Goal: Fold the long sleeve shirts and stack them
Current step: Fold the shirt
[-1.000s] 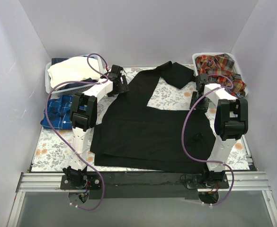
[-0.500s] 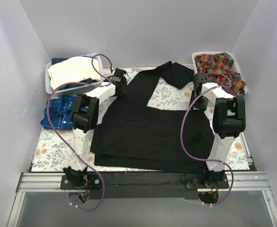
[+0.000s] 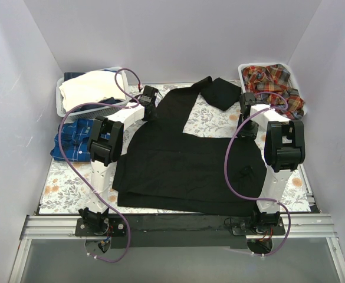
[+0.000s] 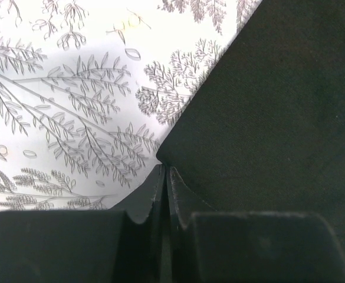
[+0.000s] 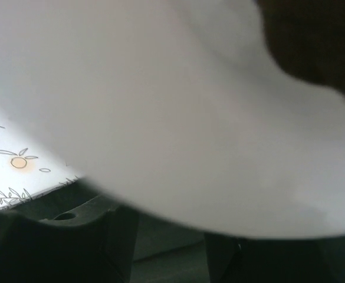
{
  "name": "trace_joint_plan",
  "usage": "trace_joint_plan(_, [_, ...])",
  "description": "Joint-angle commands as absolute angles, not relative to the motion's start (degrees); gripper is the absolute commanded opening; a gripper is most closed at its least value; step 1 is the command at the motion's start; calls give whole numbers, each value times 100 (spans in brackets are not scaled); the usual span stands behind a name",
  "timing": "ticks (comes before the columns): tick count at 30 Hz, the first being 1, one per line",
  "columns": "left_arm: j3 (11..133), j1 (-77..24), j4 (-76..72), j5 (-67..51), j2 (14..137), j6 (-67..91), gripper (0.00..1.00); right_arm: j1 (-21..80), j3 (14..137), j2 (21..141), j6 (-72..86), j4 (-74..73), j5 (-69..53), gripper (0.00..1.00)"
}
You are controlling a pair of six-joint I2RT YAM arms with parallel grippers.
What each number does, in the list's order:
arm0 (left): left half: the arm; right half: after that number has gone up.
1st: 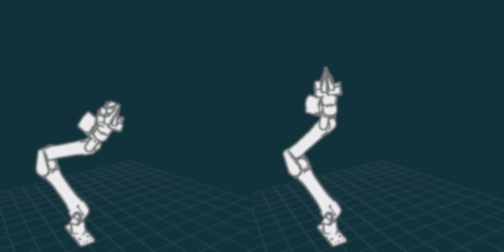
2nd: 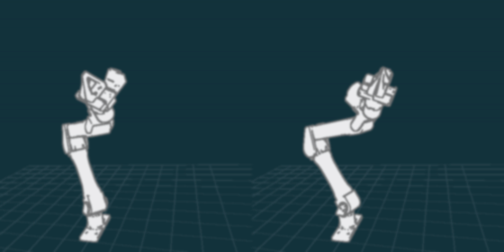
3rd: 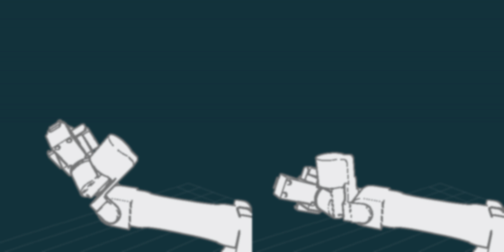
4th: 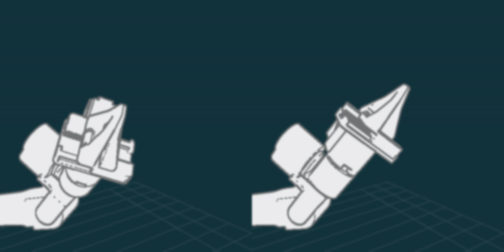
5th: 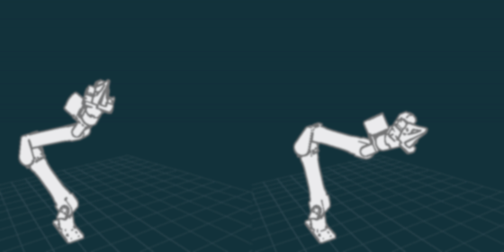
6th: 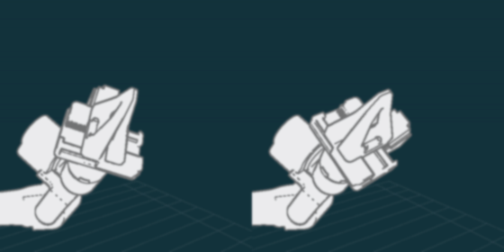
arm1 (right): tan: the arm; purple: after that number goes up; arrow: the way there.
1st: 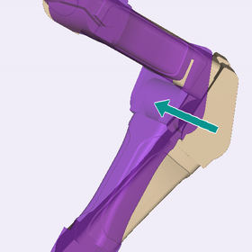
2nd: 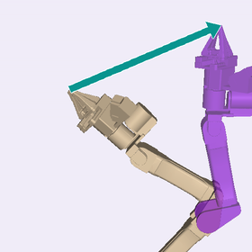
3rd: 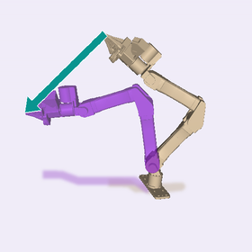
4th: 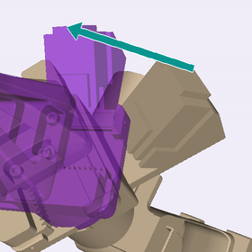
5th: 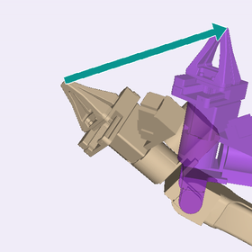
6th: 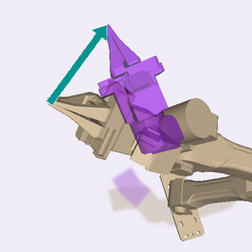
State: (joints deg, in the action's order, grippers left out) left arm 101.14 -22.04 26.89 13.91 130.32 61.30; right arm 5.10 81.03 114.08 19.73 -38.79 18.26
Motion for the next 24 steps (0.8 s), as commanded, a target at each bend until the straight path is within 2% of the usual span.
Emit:
trace_joint_plan(1, [9915, -2294, 3410, 1117, 12666, 6188, 0, 457, 7875, 11313, 1995, -4192, 1775, 54])
trace_joint_plan(9, [9414, -2294, 3349, 1169, 12006, 6170, 0, 457, 7708, 10881, 1942, -4034, 1978, 60])
trace_joint_plan(14, [9246, -2268, 3427, 1660, 11874, 6284, 0, 588, 7576, 10898, 1899, -3911, 1890, 61])
trace_joint_plan(19, [9246, -2118, 3437, 1635, 11813, 6398, 0, 931, 7620, 11091, 1890, -3832, 1907, 59])
trace_joint_plan(20, [9272, -2101, 3437, 1617, 11804, 6398, 0, 993, 7629, 11118, 1916, -3841, 1907, 57])
trace_joint_plan(23, [9465, -2057, 3498, 1573, 11804, 6390, 0, 1055, 7682, 11197, 1960, -3841, 1907, 38])
trace_joint_plan(24, [9535, -2048, 3507, 1538, 11812, 6381, 0, 1063, 7708, 11206, 1960, -3832, 1916, 26])
